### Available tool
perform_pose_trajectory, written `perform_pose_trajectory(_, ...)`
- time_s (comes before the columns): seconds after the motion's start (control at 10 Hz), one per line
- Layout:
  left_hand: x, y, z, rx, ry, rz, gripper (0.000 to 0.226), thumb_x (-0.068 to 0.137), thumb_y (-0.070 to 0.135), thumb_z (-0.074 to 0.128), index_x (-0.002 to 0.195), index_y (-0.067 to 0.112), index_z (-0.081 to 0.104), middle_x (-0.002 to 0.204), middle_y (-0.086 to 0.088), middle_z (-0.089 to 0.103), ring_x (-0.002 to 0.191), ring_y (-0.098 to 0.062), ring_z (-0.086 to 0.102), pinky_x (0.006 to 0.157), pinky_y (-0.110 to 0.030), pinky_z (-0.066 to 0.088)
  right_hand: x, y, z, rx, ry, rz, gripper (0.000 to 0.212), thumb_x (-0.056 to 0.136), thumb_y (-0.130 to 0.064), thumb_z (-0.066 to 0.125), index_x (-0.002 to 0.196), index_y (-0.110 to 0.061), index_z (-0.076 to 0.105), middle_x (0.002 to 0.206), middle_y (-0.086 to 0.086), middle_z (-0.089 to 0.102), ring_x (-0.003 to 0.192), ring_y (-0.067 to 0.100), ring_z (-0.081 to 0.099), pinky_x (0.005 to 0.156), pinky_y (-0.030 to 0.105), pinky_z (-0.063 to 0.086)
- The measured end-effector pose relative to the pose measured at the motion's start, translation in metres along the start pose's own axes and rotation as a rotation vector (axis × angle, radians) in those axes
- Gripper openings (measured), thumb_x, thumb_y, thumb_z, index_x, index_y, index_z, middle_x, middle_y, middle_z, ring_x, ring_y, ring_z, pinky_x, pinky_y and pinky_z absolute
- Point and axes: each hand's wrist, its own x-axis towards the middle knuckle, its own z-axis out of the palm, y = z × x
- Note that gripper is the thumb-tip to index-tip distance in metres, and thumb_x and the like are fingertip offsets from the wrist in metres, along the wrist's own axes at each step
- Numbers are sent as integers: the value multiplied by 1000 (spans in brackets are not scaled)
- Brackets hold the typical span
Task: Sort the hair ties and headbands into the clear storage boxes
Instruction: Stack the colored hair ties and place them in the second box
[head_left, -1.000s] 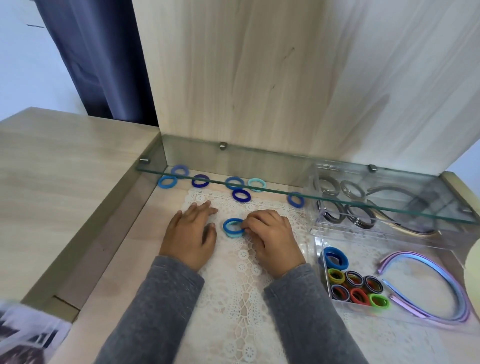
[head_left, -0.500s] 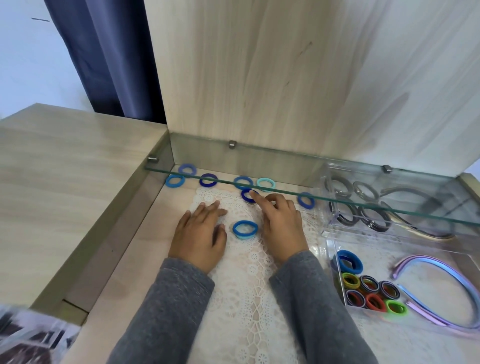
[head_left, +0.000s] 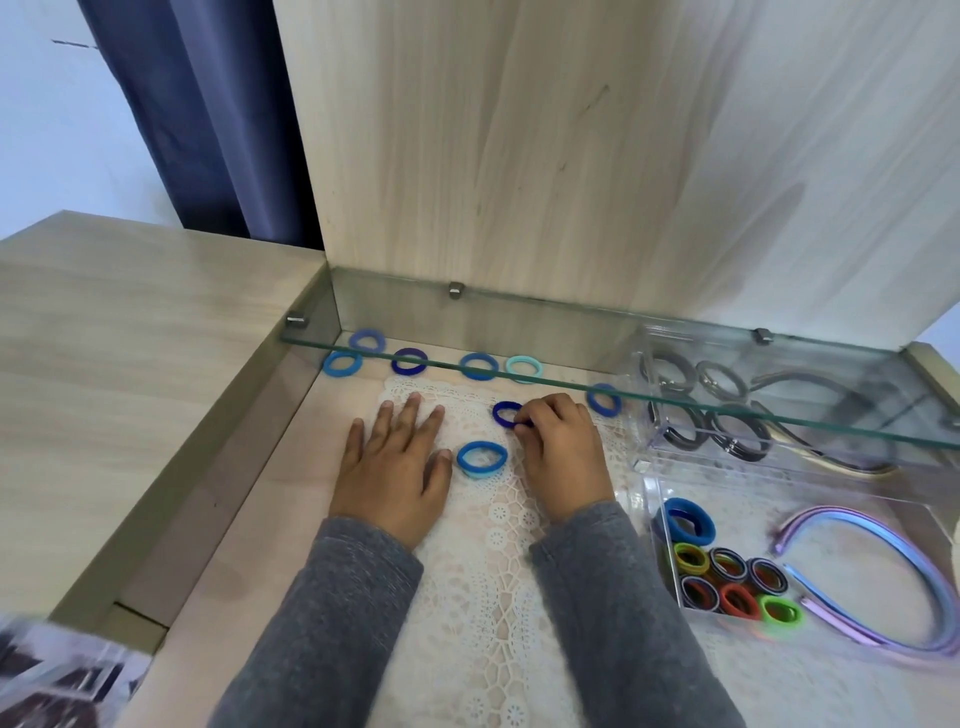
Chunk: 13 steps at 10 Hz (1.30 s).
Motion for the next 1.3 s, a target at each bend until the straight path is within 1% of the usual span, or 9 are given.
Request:
perform_pose_trajectory(0.1,0,0,0,16,-3,1,55,100,45,20,152,36,6,160,10,-4,148,-15,-4,119,-39,-3,-10,-2,-4,92,73,-22,8,88,-12,60,95,-13,64,99,2,58,88,20,51,76,42,50)
perform_pose_trajectory(0.2,0,0,0,1,0,-3,55,100,45,22,152,36,8,161,10,-3,148,-15,-3,119,-39,-3,-22,-9,-10,152,71,-118,9,90,-15,57,96,-16,63,101,-1,56,89,16,51,77,37,48)
perform_pose_trajectory(0.4,0,0,0,-9,6,-3,54,99,46,23,152,37,11,161,10,-2,148,-14,-2,119,-38,-3,-35,-18,-15,56,24,-285,21,91,-21,45,96,-12,65,102,2,58,87,19,52,72,38,48)
perform_pose_trajectory(0.5,0,1,0,-3,0,-3,54,100,46,23,152,37,10,161,10,-1,148,-14,-2,119,-38,-3,-36,-18,-16,23,-5,-285,14,90,-15,52,96,-12,64,101,2,58,86,21,53,70,40,48)
perform_pose_trajectory(0.6,0,2,0,-4,5,-3,54,100,46,23,152,37,11,161,10,0,148,-14,-2,119,-38,-2,-36,-17,-16,12,-64,-259,15,88,-11,57,100,-15,63,105,2,57,91,21,52,73,41,49)
perform_pose_trajectory(0.8,-1,2,0,25,1,-13,54,99,47,22,152,38,9,161,9,0,148,-15,-1,119,-40,-2,-39,-21,-20,79,-149,-198,36,78,-14,43,111,-21,58,117,-1,51,106,18,47,89,39,45)
perform_pose_trajectory(1.0,-1,2,-1,11,29,-18,53,99,45,26,151,37,16,161,9,5,148,-15,3,118,-42,-3,-34,-24,-23,30,-254,-190,39,81,-9,50,116,-21,59,125,-2,51,117,18,44,100,37,36)
perform_pose_trajectory(1.2,-3,4,0,34,73,-22,51,99,43,30,149,37,23,160,10,12,147,-13,7,117,-46,-7,-36,-27,-29,-37,-281,-213,32,83,-14,50,113,-19,60,111,-3,54,101,18,46,87,35,39)
perform_pose_trajectory(1.3,-3,3,2,30,127,-3,49,97,40,36,145,34,35,157,7,24,146,-14,15,117,-46,-4,-40,-27,-35,-57,-304,-226,30,84,-17,51,112,-19,60,109,-3,53,98,17,45,85,32,39)
